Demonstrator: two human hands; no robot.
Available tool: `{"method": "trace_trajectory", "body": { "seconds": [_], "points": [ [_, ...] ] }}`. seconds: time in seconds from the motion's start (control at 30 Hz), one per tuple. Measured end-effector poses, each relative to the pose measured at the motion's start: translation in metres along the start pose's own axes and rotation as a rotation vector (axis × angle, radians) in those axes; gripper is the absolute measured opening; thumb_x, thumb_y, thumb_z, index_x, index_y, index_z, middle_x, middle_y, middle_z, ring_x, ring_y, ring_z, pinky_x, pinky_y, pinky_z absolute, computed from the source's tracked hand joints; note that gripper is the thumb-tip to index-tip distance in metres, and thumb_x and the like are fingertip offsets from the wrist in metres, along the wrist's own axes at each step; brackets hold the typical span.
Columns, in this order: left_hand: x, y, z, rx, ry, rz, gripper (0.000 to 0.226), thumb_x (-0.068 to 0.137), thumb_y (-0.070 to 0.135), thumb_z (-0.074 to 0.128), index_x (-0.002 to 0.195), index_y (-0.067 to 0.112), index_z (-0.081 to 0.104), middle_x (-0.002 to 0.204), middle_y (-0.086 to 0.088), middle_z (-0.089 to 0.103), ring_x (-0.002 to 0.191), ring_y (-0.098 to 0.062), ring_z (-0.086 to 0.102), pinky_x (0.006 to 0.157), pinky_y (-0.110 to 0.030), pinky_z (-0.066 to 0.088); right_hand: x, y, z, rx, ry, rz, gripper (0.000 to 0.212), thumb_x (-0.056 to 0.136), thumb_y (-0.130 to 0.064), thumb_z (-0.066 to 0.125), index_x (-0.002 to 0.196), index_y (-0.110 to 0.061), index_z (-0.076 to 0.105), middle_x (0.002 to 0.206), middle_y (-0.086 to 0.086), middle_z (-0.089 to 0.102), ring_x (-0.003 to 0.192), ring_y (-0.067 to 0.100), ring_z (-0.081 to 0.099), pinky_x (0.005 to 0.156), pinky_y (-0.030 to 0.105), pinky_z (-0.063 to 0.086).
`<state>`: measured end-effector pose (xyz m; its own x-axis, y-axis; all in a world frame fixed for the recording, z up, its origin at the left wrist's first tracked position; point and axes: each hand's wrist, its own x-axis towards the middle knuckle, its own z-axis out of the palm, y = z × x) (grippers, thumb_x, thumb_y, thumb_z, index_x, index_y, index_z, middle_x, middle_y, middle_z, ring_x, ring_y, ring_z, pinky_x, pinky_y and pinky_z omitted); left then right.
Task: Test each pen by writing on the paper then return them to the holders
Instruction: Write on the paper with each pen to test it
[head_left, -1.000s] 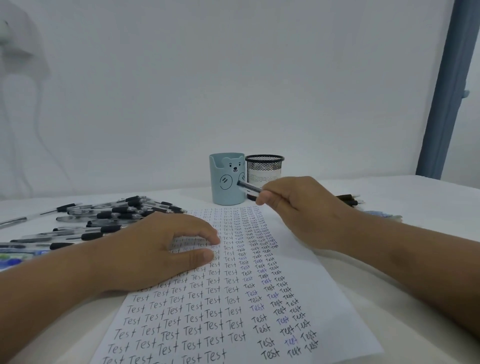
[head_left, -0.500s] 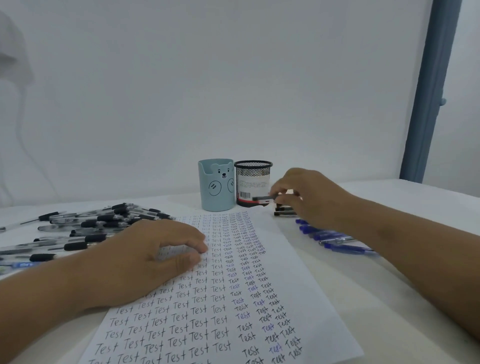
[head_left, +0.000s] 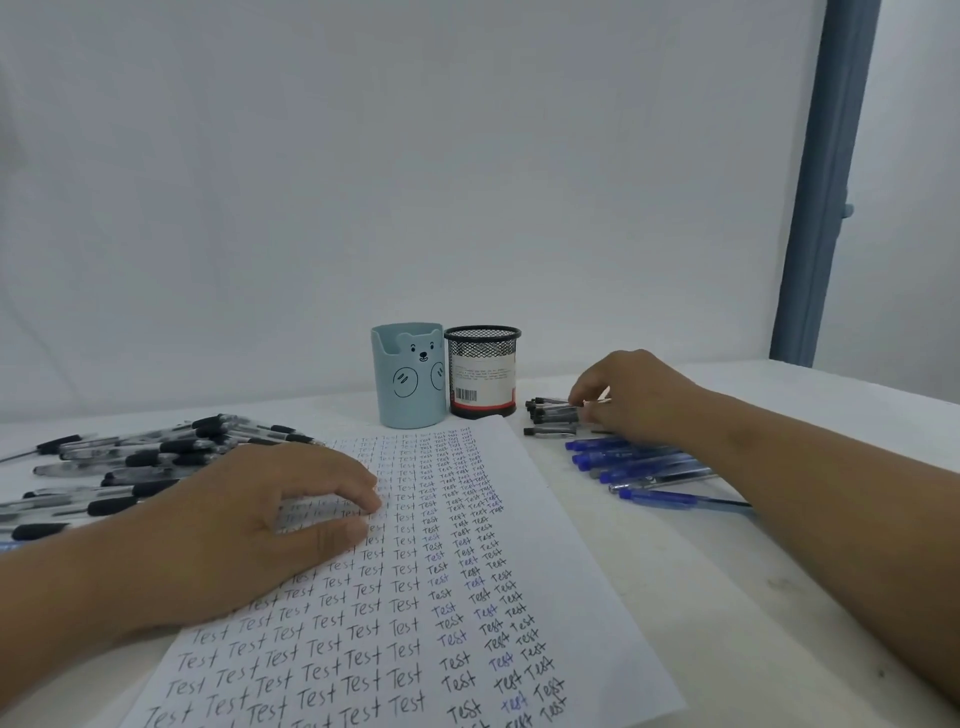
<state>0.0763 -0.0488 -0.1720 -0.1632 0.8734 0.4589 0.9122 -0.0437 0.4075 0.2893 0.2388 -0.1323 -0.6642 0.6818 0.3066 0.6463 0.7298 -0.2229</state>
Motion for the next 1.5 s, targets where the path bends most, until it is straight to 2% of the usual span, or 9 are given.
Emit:
{"method": "trace_trajectory", "body": {
  "seconds": [0.17,0.3,0.53,0.7,0.87,1.1,1.2,1.37,1.5],
  "points": [
    [0.001,-0.005,-0.006,0.067,-0.054,-0.006,0.029,0.078,0.062,0.063,0.104,0.053,0.071,0.118,0.040,0.061,0.113,0.026,0.046,0.084,0.002,0.035,-0.004,-0.003,-0.001,-0.006,-0.023,-0.007,0.028,0.098,-0.023,0.061,0.125,-0.026,0.070,0.130,-0.001,0.061,0.116,0.019,0.059,0.093,0.027,0.046],
    [0.003,-0.008,-0.013,0.154,-0.125,0.004,0.031,0.080,0.071,0.054,0.111,0.068,0.058,0.126,0.053,0.045,0.120,0.031,0.035,0.094,-0.013,0.032,-0.004,-0.012,0.001,-0.091,-0.023,-0.017,0.026,0.098,-0.020,0.060,0.117,-0.033,0.073,0.126,-0.003,0.064,0.106,0.021,0.062,0.090,0.031,0.052],
    [0.005,-0.005,-0.024,0.146,-0.073,0.003,0.026,0.082,0.063,0.060,0.108,0.061,0.065,0.121,0.046,0.056,0.118,0.022,0.048,0.097,-0.018,0.039,-0.009,-0.026,0.000,-0.111,0.020,-0.074,0.037,0.097,-0.024,0.058,0.132,-0.036,0.062,0.138,-0.006,0.057,0.116,0.016,0.056,0.094,0.029,0.047],
    [0.004,-0.002,-0.058,0.170,-0.025,-0.087,0.017,0.083,0.036,0.077,0.090,0.051,0.074,0.096,0.030,0.071,0.091,0.007,0.065,0.083,-0.021,0.051,-0.037,-0.078,0.008,0.007,0.049,-0.384,0.027,0.097,-0.035,0.061,0.123,-0.034,0.069,0.125,-0.016,0.067,0.113,0.007,0.059,0.100,0.032,0.046],
    [-0.009,-0.005,-0.115,0.222,-0.320,-0.284,0.016,0.082,0.026,0.082,0.082,0.041,0.076,0.071,0.010,0.068,0.060,-0.002,0.058,0.063,-0.014,0.045,-0.070,-0.130,0.025,0.175,-0.067,-0.630,0.027,0.095,-0.048,0.060,0.119,-0.041,0.069,0.104,-0.031,0.064,0.093,-0.008,0.056,0.080,0.013,0.046],
    [-0.012,-0.016,-0.120,0.237,-0.462,-0.388,0.018,0.073,0.038,0.089,0.086,0.034,0.077,0.079,0.005,0.071,0.070,-0.008,0.061,0.069,-0.024,0.047,-0.069,-0.133,0.038,0.199,-0.111,-0.738,0.031,0.093,-0.056,0.056,0.116,-0.041,0.071,0.109,-0.030,0.064,0.108,-0.010,0.054,0.091,0.010,0.043],
    [-0.008,-0.016,-0.108,0.267,-0.509,-0.401,0.022,0.072,0.037,0.090,0.087,0.030,0.076,0.084,0.000,0.072,0.064,-0.003,0.057,0.065,-0.018,0.045,-0.069,-0.133,0.038,0.198,-0.102,-0.755,0.030,0.092,-0.057,0.055,0.113,-0.043,0.071,0.107,-0.032,0.063,0.108,-0.012,0.053,0.089,0.008,0.042],
    [-0.006,-0.023,-0.100,0.368,-0.438,-0.397,0.006,0.083,0.035,0.081,0.084,0.030,0.077,0.080,0.011,0.074,0.067,-0.006,0.062,0.068,-0.024,0.051,-0.068,-0.132,0.038,0.207,-0.100,-0.771,0.028,0.093,-0.056,0.055,0.110,-0.042,0.071,0.104,-0.033,0.063,0.107,-0.012,0.053,0.084,0.004,0.038],
    [-0.007,-0.024,-0.101,0.405,-0.294,-0.398,0.008,0.087,0.030,0.074,0.079,0.027,0.075,0.075,0.018,0.070,0.064,0.005,0.058,0.066,-0.017,0.043,-0.068,-0.132,0.038,0.226,-0.101,-0.772,0.026,0.092,-0.055,0.057,0.109,-0.043,0.072,0.103,-0.033,0.063,0.107,-0.012,0.053,0.085,0.004,0.039]
  ]
}}
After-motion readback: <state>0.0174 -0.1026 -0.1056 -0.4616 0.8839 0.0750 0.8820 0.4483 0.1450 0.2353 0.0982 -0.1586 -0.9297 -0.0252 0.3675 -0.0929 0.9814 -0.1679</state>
